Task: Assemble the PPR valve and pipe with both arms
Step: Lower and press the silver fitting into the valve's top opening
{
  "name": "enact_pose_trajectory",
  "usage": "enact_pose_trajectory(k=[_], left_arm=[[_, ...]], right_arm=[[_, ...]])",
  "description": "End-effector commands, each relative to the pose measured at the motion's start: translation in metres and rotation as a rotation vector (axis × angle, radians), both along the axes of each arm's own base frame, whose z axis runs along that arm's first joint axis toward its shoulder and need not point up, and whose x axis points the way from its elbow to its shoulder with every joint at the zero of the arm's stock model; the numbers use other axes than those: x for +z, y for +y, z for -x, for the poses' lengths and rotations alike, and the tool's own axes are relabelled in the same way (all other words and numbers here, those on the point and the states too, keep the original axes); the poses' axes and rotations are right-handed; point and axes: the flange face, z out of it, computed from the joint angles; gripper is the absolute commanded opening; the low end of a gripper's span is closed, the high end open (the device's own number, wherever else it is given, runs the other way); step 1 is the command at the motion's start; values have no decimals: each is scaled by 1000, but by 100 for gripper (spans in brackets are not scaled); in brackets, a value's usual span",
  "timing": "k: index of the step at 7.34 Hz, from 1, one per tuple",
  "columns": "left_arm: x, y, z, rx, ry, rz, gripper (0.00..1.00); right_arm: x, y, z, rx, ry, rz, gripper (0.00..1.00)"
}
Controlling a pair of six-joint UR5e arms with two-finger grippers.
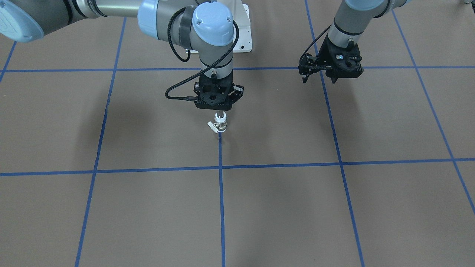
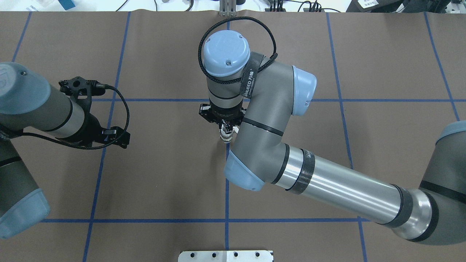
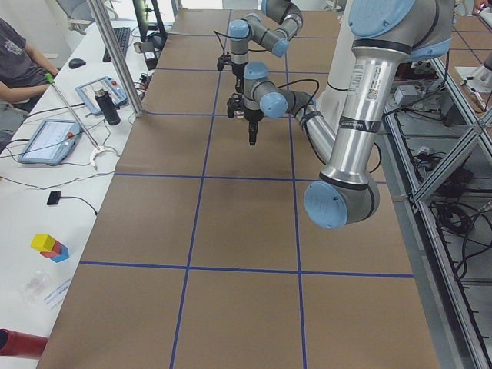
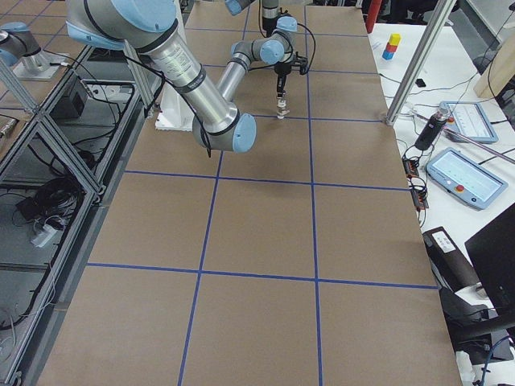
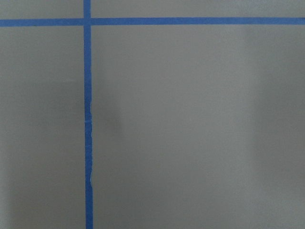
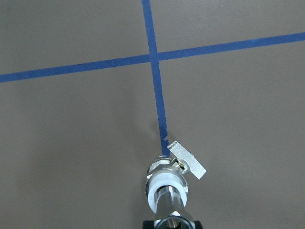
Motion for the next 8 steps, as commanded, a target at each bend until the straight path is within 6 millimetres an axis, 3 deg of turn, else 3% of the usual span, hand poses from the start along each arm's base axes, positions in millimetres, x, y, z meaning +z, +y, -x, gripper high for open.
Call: enact_pose_trajectory(k=[1,8], left_arm=[[0,0,0,0,0,0,99],[-1,0,1,0,2,-2,99]], right_arm=[[0,0,1,0,-5,-3,0],[7,-2,7,-6,-18,-5,0]])
